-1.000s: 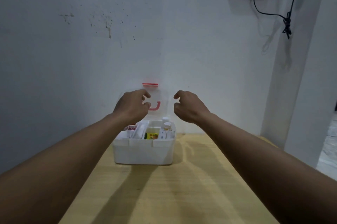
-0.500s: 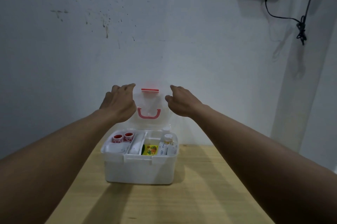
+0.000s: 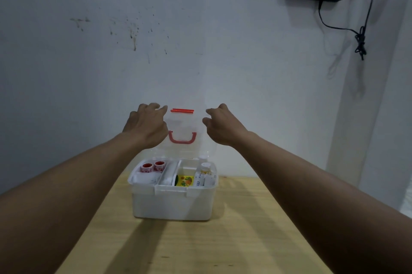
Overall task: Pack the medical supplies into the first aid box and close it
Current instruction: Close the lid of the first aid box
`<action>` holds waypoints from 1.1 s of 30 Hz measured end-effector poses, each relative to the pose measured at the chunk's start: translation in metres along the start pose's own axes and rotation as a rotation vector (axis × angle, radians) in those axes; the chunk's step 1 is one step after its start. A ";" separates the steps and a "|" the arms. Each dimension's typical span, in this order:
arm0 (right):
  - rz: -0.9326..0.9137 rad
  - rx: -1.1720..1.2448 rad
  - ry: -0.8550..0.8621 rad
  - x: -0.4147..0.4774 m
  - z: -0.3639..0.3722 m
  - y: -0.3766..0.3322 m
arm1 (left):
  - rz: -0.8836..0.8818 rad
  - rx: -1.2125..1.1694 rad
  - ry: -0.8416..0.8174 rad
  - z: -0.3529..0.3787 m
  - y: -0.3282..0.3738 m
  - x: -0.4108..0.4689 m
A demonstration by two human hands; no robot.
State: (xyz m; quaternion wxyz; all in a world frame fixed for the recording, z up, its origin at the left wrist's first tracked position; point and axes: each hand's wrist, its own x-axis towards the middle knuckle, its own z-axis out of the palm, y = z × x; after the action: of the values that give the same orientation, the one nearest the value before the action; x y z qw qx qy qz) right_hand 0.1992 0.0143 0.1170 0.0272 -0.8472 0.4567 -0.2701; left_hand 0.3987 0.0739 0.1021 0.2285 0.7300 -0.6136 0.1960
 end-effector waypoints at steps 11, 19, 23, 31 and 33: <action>-0.056 0.096 -0.003 -0.056 -0.008 -0.012 | -0.007 -0.153 0.082 -0.018 -0.004 -0.056; -0.058 -0.004 -0.122 -0.094 0.003 -0.014 | -0.022 -0.132 0.083 -0.011 -0.008 -0.108; -0.038 -0.016 -0.153 -0.106 0.010 -0.015 | -0.023 -0.135 0.044 -0.010 -0.007 -0.124; -0.036 0.005 -0.163 -0.120 0.019 -0.015 | -0.078 -0.233 0.018 0.002 -0.007 -0.133; -0.020 0.037 -0.136 -0.121 0.023 -0.016 | -0.157 -0.307 0.044 0.004 -0.004 -0.132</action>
State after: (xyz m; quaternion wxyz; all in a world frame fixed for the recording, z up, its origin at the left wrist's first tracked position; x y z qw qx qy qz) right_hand 0.1695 0.1140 0.0501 0.0709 -0.8675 0.4402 -0.2206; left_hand 0.3801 0.1787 0.0241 0.3653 0.7278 -0.5721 0.0975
